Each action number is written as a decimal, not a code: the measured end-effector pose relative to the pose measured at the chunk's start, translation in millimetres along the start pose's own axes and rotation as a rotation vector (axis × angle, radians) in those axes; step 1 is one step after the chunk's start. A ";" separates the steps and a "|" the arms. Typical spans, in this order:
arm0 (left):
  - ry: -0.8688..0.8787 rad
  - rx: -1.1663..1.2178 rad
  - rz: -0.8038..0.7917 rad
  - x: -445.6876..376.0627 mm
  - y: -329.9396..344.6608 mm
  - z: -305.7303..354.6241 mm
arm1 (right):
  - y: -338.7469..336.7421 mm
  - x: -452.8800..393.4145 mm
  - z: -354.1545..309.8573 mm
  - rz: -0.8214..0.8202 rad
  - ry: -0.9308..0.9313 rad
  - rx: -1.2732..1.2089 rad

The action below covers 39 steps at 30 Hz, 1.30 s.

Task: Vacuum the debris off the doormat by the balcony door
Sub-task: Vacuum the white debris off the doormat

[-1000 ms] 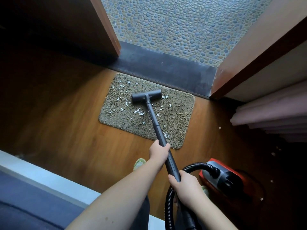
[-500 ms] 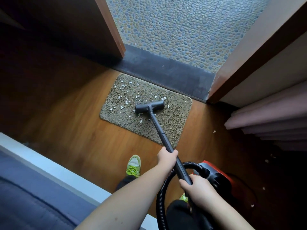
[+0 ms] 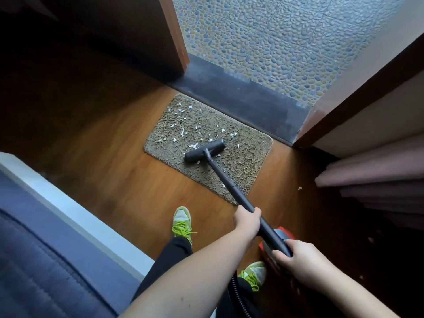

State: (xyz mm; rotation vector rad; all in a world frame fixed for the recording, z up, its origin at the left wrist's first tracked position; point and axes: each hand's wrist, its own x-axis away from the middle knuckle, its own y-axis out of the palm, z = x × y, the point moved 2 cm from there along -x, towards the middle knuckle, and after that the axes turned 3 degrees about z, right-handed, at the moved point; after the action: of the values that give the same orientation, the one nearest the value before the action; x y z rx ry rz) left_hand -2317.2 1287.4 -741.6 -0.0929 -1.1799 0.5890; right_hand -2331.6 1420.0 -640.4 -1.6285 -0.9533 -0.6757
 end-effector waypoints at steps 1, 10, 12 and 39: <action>-0.002 -0.005 -0.001 -1.5 -1.3 -1.6 | 2.1 -0.2 -0.5 0.001 -0.005 -0.008; -0.016 -0.017 0.039 -28.1 -27.4 0.8 | 8.6 -14.9 -33.5 0.001 -0.039 -0.031; -0.006 -0.044 0.038 -34.1 -35.8 4.7 | 7.9 -17.1 -43.4 0.010 -0.049 -0.019; 0.009 0.008 0.118 -116.9 -155.0 25.0 | 20.5 -60.6 -184.8 -0.055 -0.074 -0.008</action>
State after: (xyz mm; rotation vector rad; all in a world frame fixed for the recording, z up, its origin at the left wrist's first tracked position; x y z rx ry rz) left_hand -2309.0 1094.3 -773.0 -0.1595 -1.1693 0.6965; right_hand -2337.5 1224.9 -652.8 -1.6491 -1.0531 -0.6612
